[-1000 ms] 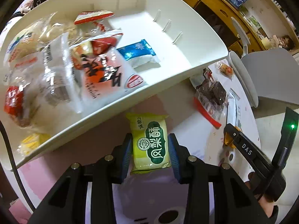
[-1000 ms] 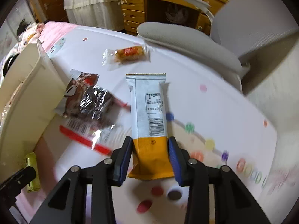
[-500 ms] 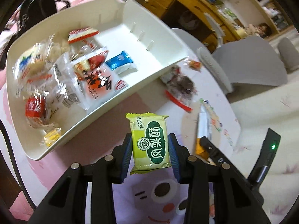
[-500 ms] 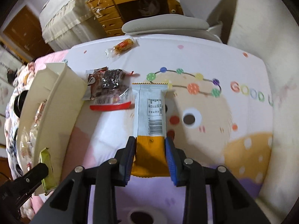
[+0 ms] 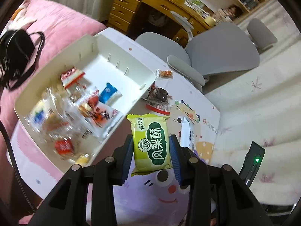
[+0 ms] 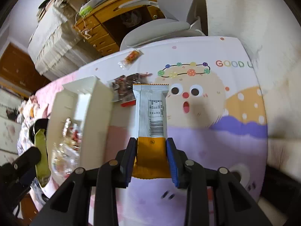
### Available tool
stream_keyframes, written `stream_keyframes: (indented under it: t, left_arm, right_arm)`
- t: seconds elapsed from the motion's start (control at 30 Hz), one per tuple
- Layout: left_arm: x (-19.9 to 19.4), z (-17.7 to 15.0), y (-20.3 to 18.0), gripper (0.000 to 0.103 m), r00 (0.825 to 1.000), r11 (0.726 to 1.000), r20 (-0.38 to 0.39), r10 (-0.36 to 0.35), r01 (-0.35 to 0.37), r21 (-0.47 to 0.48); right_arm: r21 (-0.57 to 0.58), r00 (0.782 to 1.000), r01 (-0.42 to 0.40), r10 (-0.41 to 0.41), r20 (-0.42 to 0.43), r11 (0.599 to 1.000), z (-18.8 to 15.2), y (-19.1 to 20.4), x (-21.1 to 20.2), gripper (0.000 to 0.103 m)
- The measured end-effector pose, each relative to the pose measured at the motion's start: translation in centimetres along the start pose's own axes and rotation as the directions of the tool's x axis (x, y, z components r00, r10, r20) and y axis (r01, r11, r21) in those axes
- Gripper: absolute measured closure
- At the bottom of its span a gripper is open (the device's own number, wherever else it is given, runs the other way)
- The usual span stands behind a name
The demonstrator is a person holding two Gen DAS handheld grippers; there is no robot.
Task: Organize snacks
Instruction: 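Carry the green packet and white-orange bar into the white tray and release both, then move the left tool to the orange candy while the right tool reaches the chocolate bar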
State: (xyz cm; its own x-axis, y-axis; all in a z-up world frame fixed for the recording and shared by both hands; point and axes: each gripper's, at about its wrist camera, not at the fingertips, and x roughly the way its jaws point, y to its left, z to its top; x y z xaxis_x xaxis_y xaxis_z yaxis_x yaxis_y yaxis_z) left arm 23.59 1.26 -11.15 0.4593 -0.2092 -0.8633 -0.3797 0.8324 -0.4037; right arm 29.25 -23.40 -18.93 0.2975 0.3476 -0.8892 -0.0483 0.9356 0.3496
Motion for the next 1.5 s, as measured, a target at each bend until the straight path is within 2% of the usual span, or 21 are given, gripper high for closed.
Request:
stream_keyframes:
  t: [0.13, 0.27, 0.57, 0.73, 0.9, 0.97, 1.13, 1.23, 1.27, 1.37, 1.5]
  left_arm:
    - [-1.9, 1.7, 1.5, 0.067, 1.0, 0.999, -0.031, 0.007, -0.005, 0.046]
    - [-3.4, 3.1, 3.3, 0.067, 0.999, 0.99, -0.046, 0.027, -0.02, 0.142]
    - [-5.0, 5.6, 8.7, 0.067, 0.994, 0.968, -0.077, 0.076, -0.055, 0.244]
    - [-3.3, 7.0, 13.3, 0.067, 0.986, 0.963, -0.116, 0.123, -0.09, 0.254]
    - [-1.6, 7.8, 16.8, 0.067, 0.985, 0.947, -0.122, 0.121, -0.078, 0.311]
    - [-0.8, 8.0, 18.3, 0.067, 0.984, 0.941, -0.15, 0.095, -0.04, 0.336]
    - [-0.3, 8.4, 19.6, 0.064, 0.986, 0.917, -0.154, 0.071, -0.004, 0.4]
    - [-1.1, 8.7, 18.8, 0.05, 0.991, 0.884, -0.124, 0.05, 0.014, 0.468]
    - [-1.3, 8.8, 18.4, 0.047, 0.993, 0.872, -0.11, 0.049, 0.011, 0.489]
    - [-1.9, 9.0, 17.2, 0.046, 0.995, 0.844, -0.092, 0.041, 0.015, 0.536]
    - [-2.2, 9.3, 15.4, 0.042, 0.991, 0.824, -0.136, 0.006, 0.073, 0.562]
  right_arm:
    - [0.034, 1.0, -0.005, 0.004, 0.014, 0.999, -1.3, 2.4, -1.2, 0.071]
    - [0.056, 0.999, -0.023, 0.021, 0.041, 0.998, -2.6, 5.2, -2.0, 0.071]
    - [-0.004, 0.997, -0.057, 0.057, 0.059, 0.998, -5.4, 13.5, -1.3, 0.071]
    - [-0.072, 0.995, -0.065, 0.071, 0.077, 0.995, -7.1, 18.0, 0.2, 0.07]
    - [-0.166, 0.996, -0.012, 0.026, 0.086, 0.986, -9.1, 21.3, 2.4, 0.07]
    - [-0.187, 0.996, 0.005, 0.013, 0.093, 0.982, -9.8, 22.0, 3.4, 0.07]
    - [-0.187, 0.998, 0.004, 0.008, 0.067, 0.982, -10.7, 21.7, 5.1, 0.068]
    - [-0.179, 0.996, 0.017, -0.002, 0.085, 0.984, -10.8, 21.1, 4.7, 0.059]
    - [-0.172, 0.995, 0.019, -0.002, 0.096, 0.985, -10.8, 20.9, 4.4, 0.059]
    - [-0.143, 0.994, 0.025, -0.01, 0.109, 0.989, -10.6, 19.9, 3.8, 0.058]
    - [-0.11, 0.991, 0.039, -0.024, 0.134, 0.993, -10.5, 18.6, 2.5, 0.058]
